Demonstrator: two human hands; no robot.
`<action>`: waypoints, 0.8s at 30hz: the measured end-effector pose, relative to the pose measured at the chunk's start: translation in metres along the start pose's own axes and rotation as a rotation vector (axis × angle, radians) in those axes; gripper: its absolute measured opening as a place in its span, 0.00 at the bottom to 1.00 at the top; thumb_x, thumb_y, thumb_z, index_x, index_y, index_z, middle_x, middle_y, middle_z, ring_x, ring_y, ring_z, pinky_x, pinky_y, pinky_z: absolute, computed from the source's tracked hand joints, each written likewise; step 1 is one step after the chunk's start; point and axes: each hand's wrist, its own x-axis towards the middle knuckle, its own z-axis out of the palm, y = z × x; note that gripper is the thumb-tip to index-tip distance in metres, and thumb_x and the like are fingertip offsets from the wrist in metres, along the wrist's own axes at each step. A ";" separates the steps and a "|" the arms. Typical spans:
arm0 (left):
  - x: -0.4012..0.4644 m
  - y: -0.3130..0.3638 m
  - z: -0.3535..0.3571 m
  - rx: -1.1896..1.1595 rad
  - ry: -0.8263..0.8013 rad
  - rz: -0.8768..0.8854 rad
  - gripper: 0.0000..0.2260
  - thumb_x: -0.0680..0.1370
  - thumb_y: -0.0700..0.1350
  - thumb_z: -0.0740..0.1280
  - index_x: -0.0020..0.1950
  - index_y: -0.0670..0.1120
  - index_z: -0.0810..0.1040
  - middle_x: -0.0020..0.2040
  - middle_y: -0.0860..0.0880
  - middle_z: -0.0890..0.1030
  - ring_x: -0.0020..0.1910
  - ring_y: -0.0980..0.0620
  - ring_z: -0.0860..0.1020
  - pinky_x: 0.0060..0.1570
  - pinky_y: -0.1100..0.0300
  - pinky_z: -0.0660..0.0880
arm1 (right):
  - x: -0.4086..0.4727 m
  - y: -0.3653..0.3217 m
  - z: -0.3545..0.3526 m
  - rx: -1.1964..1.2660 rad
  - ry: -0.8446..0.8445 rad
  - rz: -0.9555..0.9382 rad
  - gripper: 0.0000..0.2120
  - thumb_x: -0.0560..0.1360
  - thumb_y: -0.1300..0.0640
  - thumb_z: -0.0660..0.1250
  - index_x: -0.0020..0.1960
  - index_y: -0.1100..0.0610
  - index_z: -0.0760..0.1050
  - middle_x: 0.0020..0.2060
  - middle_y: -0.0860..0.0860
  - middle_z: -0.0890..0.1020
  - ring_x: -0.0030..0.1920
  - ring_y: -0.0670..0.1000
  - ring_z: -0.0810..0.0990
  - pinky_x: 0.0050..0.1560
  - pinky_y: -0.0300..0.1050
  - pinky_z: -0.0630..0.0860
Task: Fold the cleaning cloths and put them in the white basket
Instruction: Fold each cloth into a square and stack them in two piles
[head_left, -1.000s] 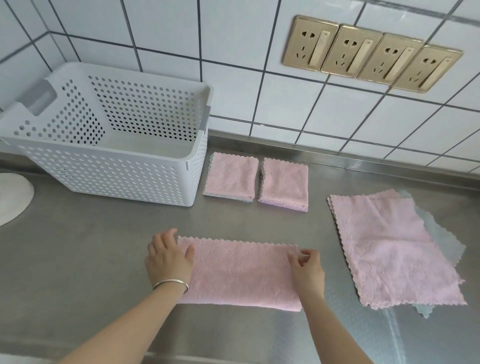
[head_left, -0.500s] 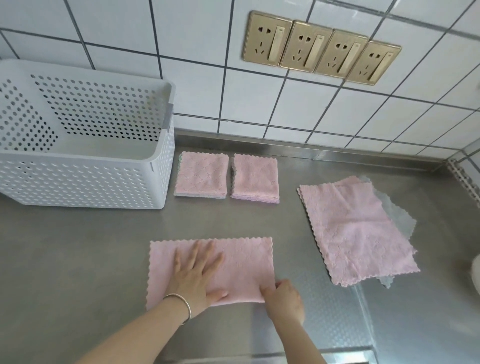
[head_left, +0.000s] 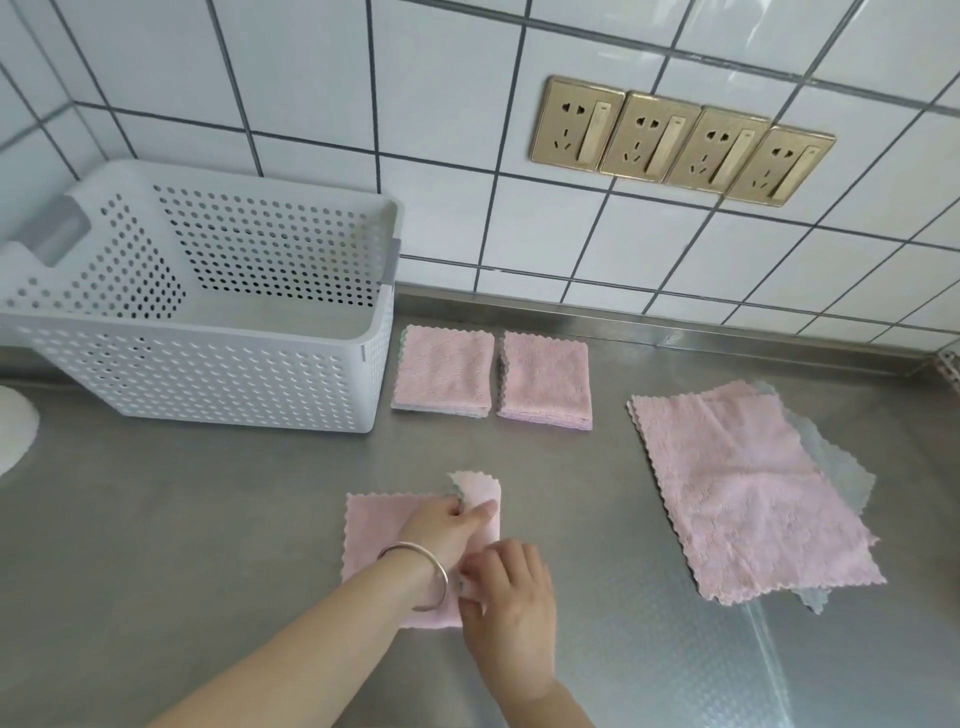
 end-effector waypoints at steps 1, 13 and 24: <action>0.000 -0.001 -0.007 0.046 0.094 0.005 0.15 0.77 0.50 0.61 0.33 0.45 0.69 0.31 0.48 0.71 0.35 0.49 0.70 0.38 0.58 0.64 | 0.001 -0.008 0.003 0.019 -0.017 -0.067 0.10 0.61 0.61 0.63 0.39 0.51 0.67 0.36 0.49 0.75 0.36 0.49 0.66 0.35 0.41 0.63; 0.001 -0.068 -0.061 -0.024 0.349 -0.063 0.08 0.77 0.43 0.58 0.49 0.45 0.76 0.41 0.43 0.77 0.38 0.46 0.70 0.40 0.57 0.66 | -0.031 0.002 0.055 -0.179 -0.466 -0.013 0.37 0.60 0.62 0.50 0.70 0.53 0.64 0.76 0.48 0.52 0.75 0.52 0.51 0.63 0.44 0.64; -0.004 -0.092 -0.061 -0.201 0.519 -0.077 0.15 0.73 0.43 0.67 0.60 0.45 0.76 0.50 0.48 0.82 0.51 0.45 0.79 0.49 0.59 0.70 | -0.034 -0.001 0.050 -0.177 -0.564 -0.067 0.30 0.62 0.51 0.58 0.65 0.55 0.69 0.66 0.50 0.73 0.69 0.50 0.64 0.67 0.41 0.54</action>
